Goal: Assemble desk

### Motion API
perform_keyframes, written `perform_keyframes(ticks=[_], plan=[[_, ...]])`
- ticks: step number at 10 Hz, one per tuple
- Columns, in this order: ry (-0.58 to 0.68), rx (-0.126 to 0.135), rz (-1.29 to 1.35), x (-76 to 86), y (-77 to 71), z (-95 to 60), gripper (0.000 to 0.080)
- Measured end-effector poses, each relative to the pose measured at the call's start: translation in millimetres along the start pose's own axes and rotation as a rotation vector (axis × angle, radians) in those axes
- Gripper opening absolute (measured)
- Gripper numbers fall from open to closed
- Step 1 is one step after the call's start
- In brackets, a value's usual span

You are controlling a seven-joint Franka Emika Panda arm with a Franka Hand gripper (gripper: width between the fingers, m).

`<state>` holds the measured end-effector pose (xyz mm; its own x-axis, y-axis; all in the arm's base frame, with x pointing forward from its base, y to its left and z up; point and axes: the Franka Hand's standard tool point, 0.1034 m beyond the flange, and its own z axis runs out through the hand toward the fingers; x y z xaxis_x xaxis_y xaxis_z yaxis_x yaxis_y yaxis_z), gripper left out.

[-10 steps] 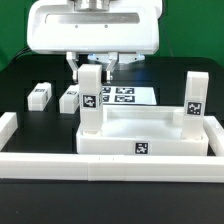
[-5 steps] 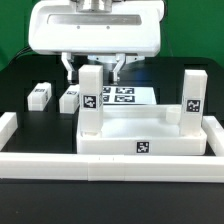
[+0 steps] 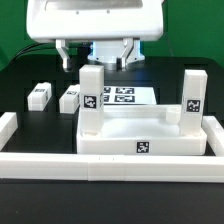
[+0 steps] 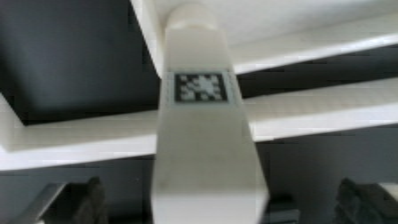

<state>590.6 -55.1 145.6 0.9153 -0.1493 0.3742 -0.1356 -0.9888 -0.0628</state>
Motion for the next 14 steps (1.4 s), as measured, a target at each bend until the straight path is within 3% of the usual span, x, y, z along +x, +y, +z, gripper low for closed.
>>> perform_keyframes(ticks=[5,6,9,10,12,13,14], plan=[[-0.042,0.013,0.005,-2.0,-1.5,4.4,0.0649],[-0.117,0.027,0.029,-9.1,1.1,12.0,0.0649],[-0.316,0.062,0.043,-5.6,8.9,19.9,0.0649],[-0.392,0.082,0.053,-9.2,4.1,18.8,0.0649],[-0.379,0.067,0.059,-4.7,3.6,20.3,0.0649],[-0.387,0.016,0.046,-5.3,1.0,20.4,0.0649],[-0.390,-0.008,0.036,-5.9,1.3,21.4,0.0649]])
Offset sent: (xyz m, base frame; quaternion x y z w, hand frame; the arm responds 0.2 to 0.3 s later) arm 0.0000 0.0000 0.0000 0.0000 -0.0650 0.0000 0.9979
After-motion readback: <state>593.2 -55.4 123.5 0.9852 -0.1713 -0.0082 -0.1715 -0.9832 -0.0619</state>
